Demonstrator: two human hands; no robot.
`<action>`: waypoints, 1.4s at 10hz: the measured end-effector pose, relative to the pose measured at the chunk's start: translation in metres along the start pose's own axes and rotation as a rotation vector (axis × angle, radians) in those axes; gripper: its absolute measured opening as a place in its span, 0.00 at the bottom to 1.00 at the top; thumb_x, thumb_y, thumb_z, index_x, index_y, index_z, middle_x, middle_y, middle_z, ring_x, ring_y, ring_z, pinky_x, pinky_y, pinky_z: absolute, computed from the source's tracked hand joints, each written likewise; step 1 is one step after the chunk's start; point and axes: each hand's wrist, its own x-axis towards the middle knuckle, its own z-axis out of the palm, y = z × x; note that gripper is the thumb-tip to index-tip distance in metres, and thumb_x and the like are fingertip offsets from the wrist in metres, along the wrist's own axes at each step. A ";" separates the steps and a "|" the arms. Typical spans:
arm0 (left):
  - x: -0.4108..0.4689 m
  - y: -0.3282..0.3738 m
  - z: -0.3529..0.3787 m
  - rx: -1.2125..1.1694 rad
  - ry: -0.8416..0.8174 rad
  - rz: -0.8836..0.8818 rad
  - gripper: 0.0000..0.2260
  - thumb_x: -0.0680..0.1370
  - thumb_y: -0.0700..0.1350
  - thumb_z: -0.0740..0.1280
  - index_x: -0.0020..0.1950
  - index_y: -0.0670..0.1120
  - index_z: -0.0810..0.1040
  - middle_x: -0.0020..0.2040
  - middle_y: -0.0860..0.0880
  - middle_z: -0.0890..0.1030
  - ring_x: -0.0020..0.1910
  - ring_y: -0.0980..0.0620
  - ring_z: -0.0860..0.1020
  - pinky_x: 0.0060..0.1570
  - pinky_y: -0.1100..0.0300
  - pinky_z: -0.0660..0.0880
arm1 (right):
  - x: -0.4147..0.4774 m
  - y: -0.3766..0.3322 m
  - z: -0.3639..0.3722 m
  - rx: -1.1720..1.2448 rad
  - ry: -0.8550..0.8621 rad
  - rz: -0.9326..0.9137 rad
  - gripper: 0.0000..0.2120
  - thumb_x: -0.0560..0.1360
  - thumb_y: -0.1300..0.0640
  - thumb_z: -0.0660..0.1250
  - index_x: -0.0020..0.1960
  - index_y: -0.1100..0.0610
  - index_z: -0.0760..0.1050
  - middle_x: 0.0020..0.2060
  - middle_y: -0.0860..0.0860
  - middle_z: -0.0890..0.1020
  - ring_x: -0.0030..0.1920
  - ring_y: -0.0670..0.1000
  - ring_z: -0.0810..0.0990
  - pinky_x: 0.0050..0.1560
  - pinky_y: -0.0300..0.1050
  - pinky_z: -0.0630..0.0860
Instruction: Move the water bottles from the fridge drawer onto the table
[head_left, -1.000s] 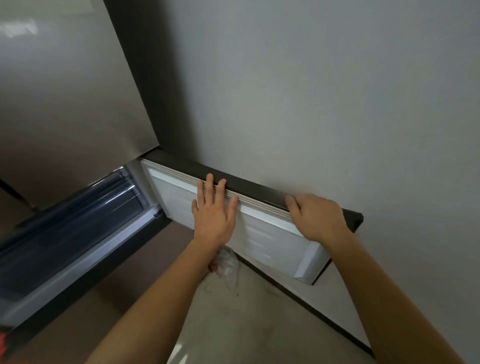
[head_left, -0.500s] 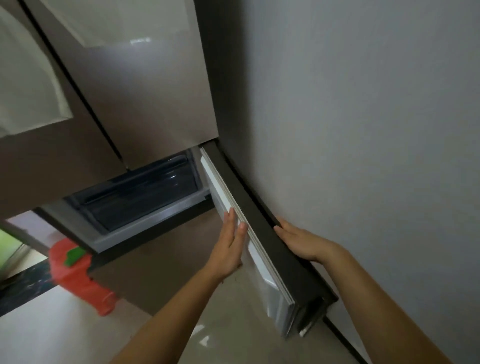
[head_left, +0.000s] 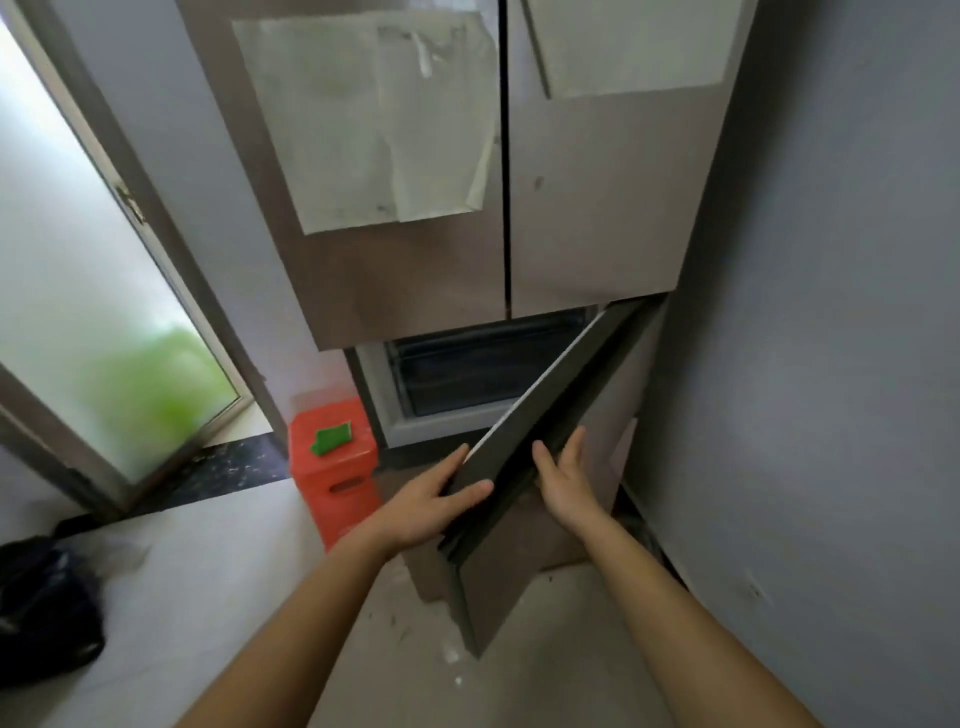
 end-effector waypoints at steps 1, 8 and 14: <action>-0.006 -0.030 -0.036 0.340 0.209 0.068 0.38 0.75 0.64 0.68 0.80 0.52 0.58 0.74 0.51 0.69 0.68 0.51 0.71 0.68 0.56 0.70 | 0.017 -0.018 0.034 0.004 0.016 0.007 0.38 0.83 0.41 0.54 0.80 0.51 0.32 0.81 0.53 0.42 0.80 0.56 0.49 0.79 0.53 0.50; 0.130 -0.062 -0.071 0.675 0.751 -0.208 0.36 0.79 0.51 0.64 0.81 0.45 0.49 0.78 0.38 0.53 0.78 0.38 0.55 0.76 0.48 0.55 | 0.173 -0.038 0.056 -0.140 0.023 -0.077 0.38 0.76 0.51 0.71 0.79 0.54 0.55 0.76 0.56 0.62 0.74 0.57 0.66 0.74 0.53 0.64; 0.142 -0.048 -0.102 0.751 0.734 -0.087 0.36 0.79 0.54 0.64 0.81 0.46 0.50 0.82 0.44 0.47 0.80 0.43 0.47 0.77 0.44 0.54 | 0.197 -0.063 0.023 -0.244 -0.095 -0.168 0.36 0.77 0.47 0.69 0.80 0.53 0.58 0.77 0.53 0.62 0.74 0.56 0.67 0.73 0.50 0.65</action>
